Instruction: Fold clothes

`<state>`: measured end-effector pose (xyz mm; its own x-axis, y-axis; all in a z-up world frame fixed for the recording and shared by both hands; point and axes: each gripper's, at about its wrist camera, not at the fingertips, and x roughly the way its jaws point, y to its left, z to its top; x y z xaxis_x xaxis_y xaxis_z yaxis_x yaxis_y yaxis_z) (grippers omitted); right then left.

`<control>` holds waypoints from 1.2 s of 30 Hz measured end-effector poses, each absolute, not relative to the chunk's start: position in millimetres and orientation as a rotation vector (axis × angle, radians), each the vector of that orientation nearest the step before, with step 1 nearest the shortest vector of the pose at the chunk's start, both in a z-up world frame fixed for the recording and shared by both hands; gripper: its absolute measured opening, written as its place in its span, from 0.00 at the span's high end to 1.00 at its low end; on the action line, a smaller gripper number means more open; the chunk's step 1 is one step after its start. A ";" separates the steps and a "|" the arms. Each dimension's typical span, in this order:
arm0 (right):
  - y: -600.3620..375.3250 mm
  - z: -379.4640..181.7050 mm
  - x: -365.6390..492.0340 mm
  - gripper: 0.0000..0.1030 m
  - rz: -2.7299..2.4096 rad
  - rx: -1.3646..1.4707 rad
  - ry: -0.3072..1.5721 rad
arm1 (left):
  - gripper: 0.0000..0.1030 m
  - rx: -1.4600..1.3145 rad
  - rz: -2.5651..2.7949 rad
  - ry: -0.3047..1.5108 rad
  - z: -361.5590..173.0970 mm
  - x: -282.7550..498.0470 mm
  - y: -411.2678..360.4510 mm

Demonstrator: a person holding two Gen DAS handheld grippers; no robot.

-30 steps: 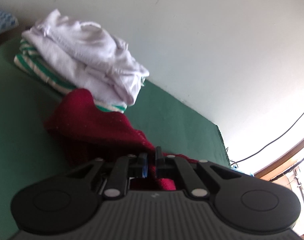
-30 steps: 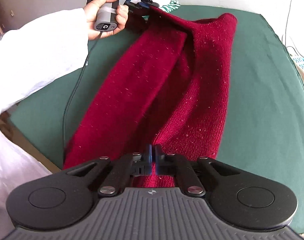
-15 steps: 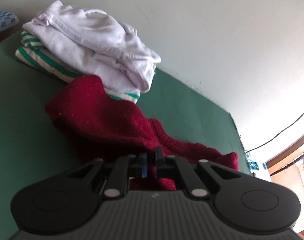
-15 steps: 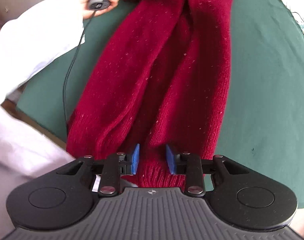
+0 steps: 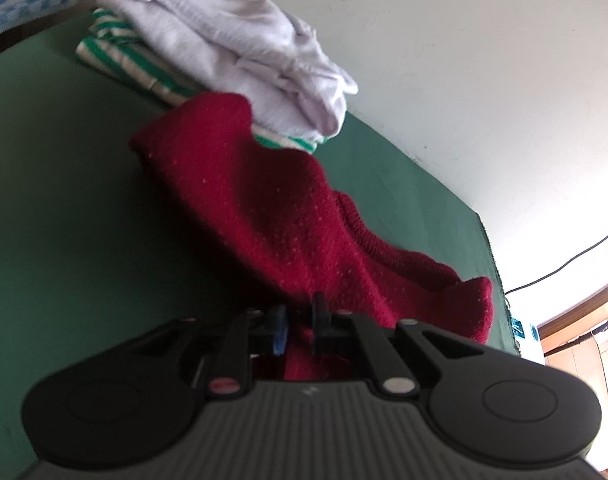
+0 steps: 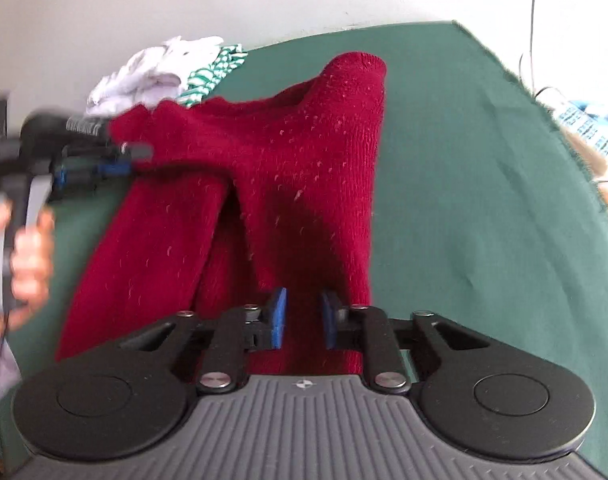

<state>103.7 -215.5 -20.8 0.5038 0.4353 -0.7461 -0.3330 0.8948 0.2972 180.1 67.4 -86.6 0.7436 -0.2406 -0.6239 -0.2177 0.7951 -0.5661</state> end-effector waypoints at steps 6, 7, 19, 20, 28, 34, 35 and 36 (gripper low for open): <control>-216.6 -24.7 168.6 0.55 0.416 0.149 0.883 | 0.98 -0.731 0.018 0.725 -93.4 171.7 68.4; -213.7 -29.8 174.8 0.55 0.406 0.125 0.892 | 0.98 -0.737 0.019 0.723 -93.5 171.8 69.2; -207.9 -52.7 179.0 0.61 0.451 0.236 0.890 | 0.30 -0.776 0.011 0.687 -95.2 187.5 85.3; -207.3 -53.5 178.0 0.61 0.450 0.241 0.882 | 0.30 -0.746 0.013 0.680 -94.2 187.1 81.6; -200.6 -50.4 172.2 0.46 0.439 0.264 0.807 | 0.08 -0.442 -0.017 0.657 -85.6 185.1 45.7; -187.8 -10.7 176.8 0.91 0.432 0.213 0.712 | 0.22 -0.411 -0.007 0.628 -87.4 185.0 41.1; -185.6 -4.1 177.5 0.97 0.431 0.204 0.696 | 0.34 -0.420 0.011 0.621 -87.5 184.6 43.3; -183.5 2.5 178.3 1.00 0.430 0.196 0.680 | 0.50 -0.432 0.027 0.614 -87.2 183.5 46.4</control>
